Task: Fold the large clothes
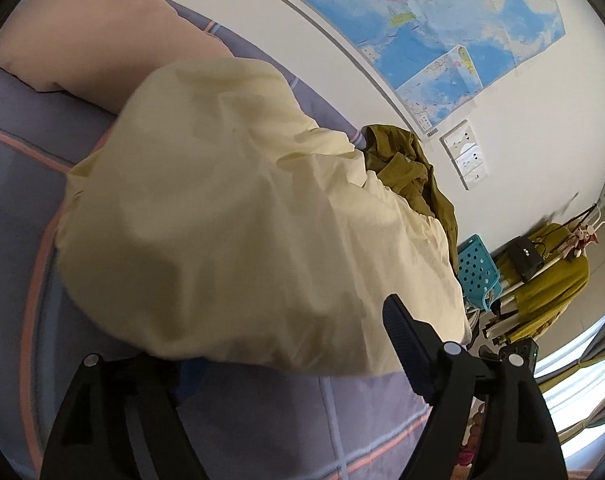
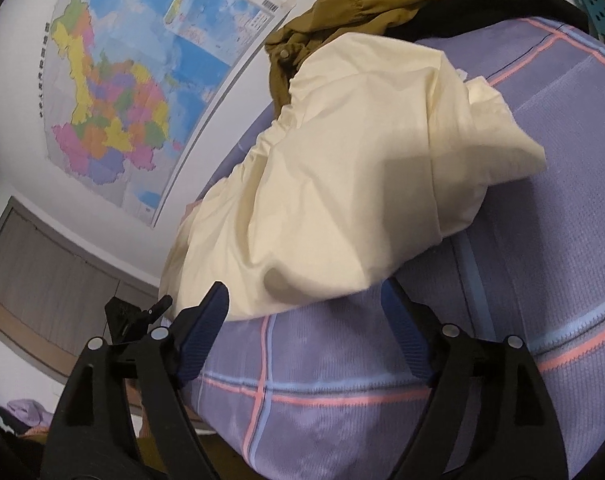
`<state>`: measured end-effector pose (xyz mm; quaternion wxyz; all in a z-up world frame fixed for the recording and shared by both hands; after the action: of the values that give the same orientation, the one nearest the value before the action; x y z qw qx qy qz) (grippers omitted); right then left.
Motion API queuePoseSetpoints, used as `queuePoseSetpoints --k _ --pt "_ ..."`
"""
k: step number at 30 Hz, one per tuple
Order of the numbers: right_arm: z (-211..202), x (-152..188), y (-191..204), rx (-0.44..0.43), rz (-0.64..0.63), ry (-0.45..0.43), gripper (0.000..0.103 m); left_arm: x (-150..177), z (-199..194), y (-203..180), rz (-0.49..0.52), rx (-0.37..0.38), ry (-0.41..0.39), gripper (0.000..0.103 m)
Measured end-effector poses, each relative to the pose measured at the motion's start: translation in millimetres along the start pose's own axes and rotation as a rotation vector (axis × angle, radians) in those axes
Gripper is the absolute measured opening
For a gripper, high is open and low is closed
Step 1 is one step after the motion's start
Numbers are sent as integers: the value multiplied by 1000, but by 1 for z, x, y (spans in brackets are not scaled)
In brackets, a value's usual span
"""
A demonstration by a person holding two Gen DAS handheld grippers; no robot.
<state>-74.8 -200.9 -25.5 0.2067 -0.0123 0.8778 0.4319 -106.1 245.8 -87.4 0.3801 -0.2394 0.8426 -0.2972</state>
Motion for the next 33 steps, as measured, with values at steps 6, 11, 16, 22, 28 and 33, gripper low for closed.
queuePoseSetpoints --k 6,11,16,22,28,33 --pt "12 -11 -2 52 13 -38 79 -10 13 0 -23 -28 5 79" --pt "28 -22 -1 112 33 -87 85 -17 26 -7 -6 -83 2 79" --pt "21 -17 -4 134 65 -69 85 -19 26 -4 -5 -82 1 79" --pt "2 -18 -21 188 138 -111 89 -19 27 -5 26 -106 4 78" --pt "39 -42 -10 223 76 -106 99 -20 29 -7 38 -109 13 78" --pt "44 -48 1 87 100 -149 97 -21 28 -6 35 -111 22 77"
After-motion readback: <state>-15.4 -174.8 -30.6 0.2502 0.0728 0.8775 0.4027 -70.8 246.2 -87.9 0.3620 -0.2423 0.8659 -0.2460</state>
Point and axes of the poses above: each gripper's, at about its wrist camera, not at the fingertips, and z roughly the way its jaws point, y to its left, x to its underside, the point moved 5 cm from there along z, roughly the way its jaws point, and after that the axes turned 3 degrees about -y, right-handed, at the moved point
